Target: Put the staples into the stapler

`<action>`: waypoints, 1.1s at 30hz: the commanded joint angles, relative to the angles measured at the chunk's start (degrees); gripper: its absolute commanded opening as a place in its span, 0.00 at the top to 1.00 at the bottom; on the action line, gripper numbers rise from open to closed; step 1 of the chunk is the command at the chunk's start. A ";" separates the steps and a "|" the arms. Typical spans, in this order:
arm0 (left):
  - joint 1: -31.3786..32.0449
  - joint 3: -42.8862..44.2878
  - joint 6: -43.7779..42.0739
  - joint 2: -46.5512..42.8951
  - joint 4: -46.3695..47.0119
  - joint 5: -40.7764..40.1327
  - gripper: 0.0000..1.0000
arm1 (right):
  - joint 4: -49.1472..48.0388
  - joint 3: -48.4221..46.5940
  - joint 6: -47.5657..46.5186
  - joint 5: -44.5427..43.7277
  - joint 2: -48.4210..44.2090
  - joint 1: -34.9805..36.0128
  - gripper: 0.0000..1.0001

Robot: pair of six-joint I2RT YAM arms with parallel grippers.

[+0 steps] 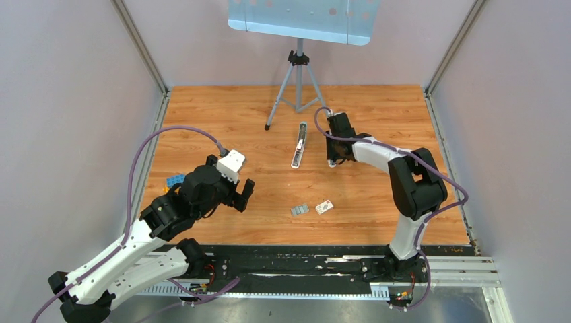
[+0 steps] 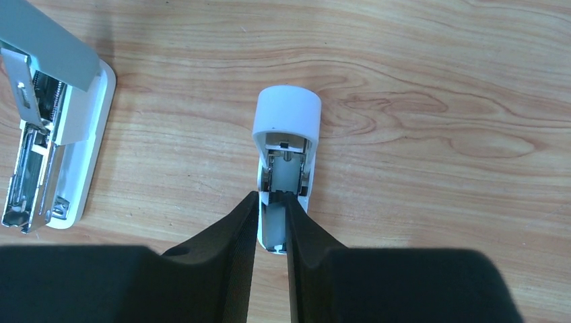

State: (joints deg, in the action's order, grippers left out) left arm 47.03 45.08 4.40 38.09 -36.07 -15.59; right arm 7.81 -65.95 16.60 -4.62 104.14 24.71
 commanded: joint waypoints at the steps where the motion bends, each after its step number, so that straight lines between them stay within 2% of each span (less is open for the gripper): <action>1: 0.13 -0.61 -1.00 -0.06 1.00 0.48 0.00 | 3.17 -1.84 -0.45 -1.74 1.84 0.92 0.76; 10: 0.17 -0.61 -1.05 -0.44 0.99 0.41 0.00 | 4.74 -3.04 -1.22 -3.82 3.00 1.94 0.76; 23: 0.17 -0.61 -1.02 -0.47 0.94 0.58 0.00 | 5.67 -2.95 -1.54 -5.64 0.17 2.62 0.86; 33: 0.17 -0.61 -0.89 -0.69 0.88 0.70 0.00 | 6.02 -3.04 -1.39 -5.53 -1.23 2.72 0.87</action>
State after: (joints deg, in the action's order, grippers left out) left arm 47.03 45.08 4.36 38.06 -36.10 -15.49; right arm 11.75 -67.90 15.51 -9.15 105.21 26.50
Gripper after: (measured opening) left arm 0.997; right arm 0.130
